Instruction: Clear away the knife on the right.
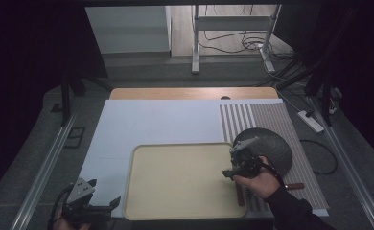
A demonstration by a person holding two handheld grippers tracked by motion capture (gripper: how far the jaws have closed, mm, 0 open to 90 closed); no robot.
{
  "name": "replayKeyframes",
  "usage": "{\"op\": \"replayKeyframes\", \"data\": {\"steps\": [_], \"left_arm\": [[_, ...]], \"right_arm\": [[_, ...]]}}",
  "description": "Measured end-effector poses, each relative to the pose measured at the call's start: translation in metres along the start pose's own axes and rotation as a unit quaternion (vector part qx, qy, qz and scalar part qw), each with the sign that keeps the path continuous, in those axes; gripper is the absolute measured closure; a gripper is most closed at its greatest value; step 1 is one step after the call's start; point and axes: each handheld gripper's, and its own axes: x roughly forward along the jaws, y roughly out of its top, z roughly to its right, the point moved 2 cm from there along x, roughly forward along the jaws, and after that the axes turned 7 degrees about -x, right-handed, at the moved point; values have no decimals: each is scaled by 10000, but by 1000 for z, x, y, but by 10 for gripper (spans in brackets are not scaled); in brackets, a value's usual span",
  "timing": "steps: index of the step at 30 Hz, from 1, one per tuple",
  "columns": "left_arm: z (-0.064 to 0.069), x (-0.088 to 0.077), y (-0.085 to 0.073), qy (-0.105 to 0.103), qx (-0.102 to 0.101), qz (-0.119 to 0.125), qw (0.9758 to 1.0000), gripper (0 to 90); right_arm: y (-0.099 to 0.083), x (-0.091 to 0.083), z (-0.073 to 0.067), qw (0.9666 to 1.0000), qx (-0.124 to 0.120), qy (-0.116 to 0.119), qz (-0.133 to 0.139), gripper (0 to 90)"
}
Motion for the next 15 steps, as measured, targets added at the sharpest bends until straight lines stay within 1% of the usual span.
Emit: {"op": "replayKeyframes", "data": {"steps": [2,3,6,11,15], "left_arm": [[0,0,0,-6,-5,1,10000,0],[0,0,0,-10,-10,3,10000,0],[0,0,0,-8,0,-6,10000,0],[0,0,0,-4,11,-21,10000,0],[0,1,0,8,31,-36,10000,0]], "right_arm": [[0,0,0,10000,1,9,3,389],[0,-1,0,10000,4,-11,-1,367],[-1,-3,1,10000,-11,-14,6,345],[-4,-12,4,9998,60,-106,137,280],[-6,-15,5,9997,139,-160,143,248]]}}
